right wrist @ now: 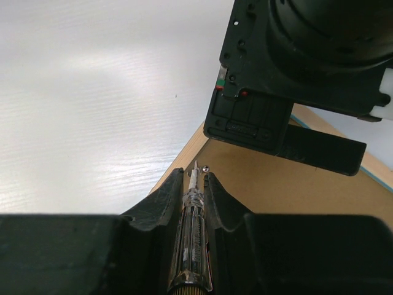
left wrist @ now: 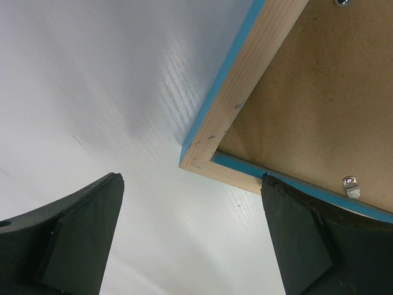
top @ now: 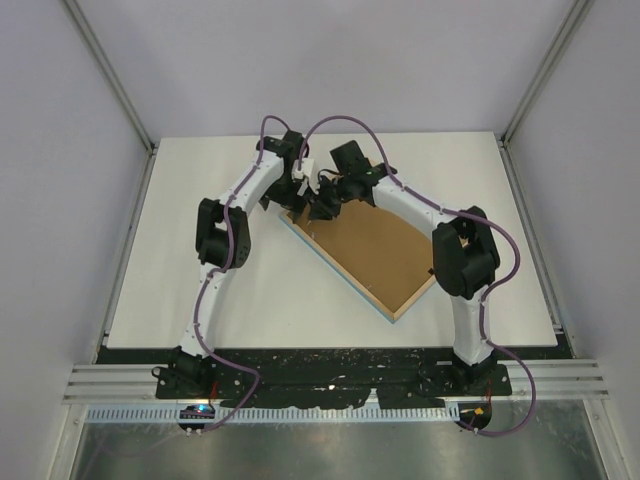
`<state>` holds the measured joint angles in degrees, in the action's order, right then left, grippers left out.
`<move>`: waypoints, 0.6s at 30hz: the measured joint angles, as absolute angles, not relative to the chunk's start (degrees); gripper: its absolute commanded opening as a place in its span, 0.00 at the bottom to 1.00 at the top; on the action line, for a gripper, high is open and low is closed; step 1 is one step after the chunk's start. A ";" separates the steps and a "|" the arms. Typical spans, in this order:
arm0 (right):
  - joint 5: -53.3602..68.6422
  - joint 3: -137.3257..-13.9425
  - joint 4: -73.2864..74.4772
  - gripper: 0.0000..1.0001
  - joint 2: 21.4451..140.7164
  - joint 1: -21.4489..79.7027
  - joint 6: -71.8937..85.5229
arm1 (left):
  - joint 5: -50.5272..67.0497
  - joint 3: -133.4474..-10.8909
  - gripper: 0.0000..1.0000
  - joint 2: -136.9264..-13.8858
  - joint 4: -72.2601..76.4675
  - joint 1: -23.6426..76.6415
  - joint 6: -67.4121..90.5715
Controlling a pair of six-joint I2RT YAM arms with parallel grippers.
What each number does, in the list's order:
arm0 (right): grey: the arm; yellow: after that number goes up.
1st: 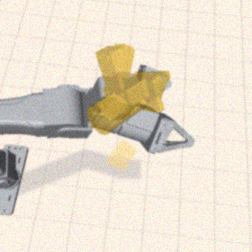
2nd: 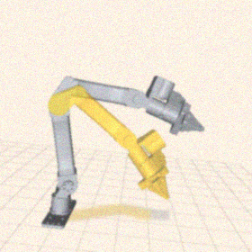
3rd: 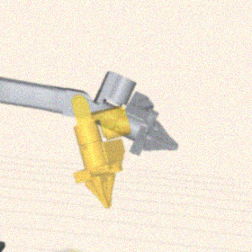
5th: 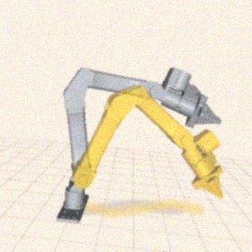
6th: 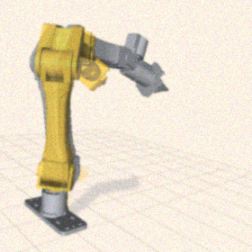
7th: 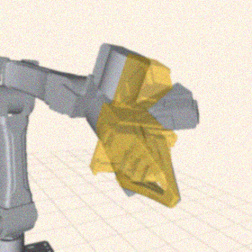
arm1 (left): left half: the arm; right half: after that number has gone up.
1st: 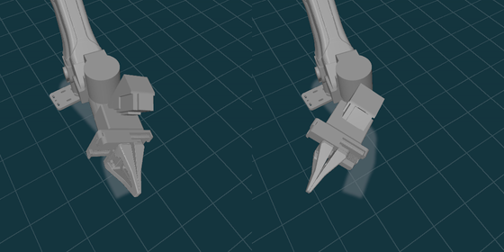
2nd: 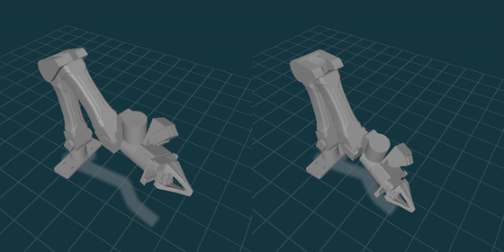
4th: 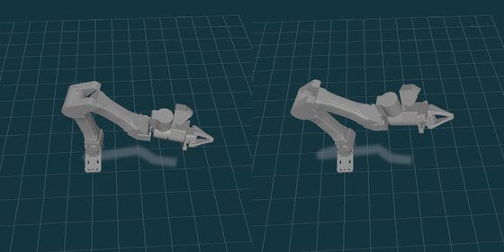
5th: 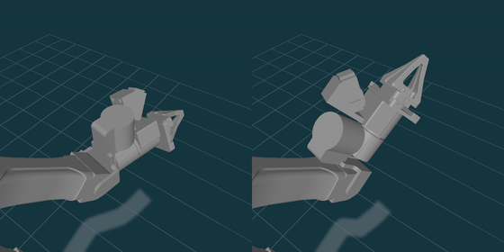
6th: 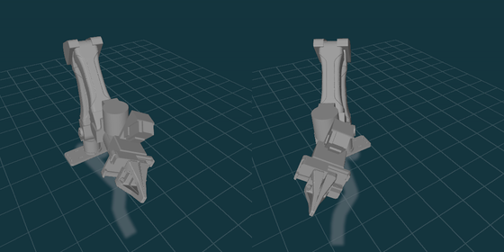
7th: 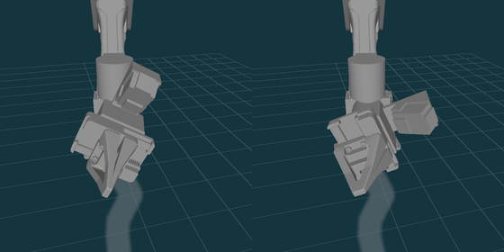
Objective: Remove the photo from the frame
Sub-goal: Release the photo frame item from the photo frame.
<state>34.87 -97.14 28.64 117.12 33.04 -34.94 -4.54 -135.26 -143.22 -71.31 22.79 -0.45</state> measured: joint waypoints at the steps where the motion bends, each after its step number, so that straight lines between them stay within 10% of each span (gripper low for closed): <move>1: 34.94 -97.43 28.10 0.08 117.10 33.04 -34.63 | -4.51 -135.26 0.98 -143.22 -71.31 22.79 -0.45; 18: 34.54 -95.68 26.04 0.08 120.07 33.04 -33.89 | -4.54 -135.28 0.98 -143.22 -71.29 22.81 -0.45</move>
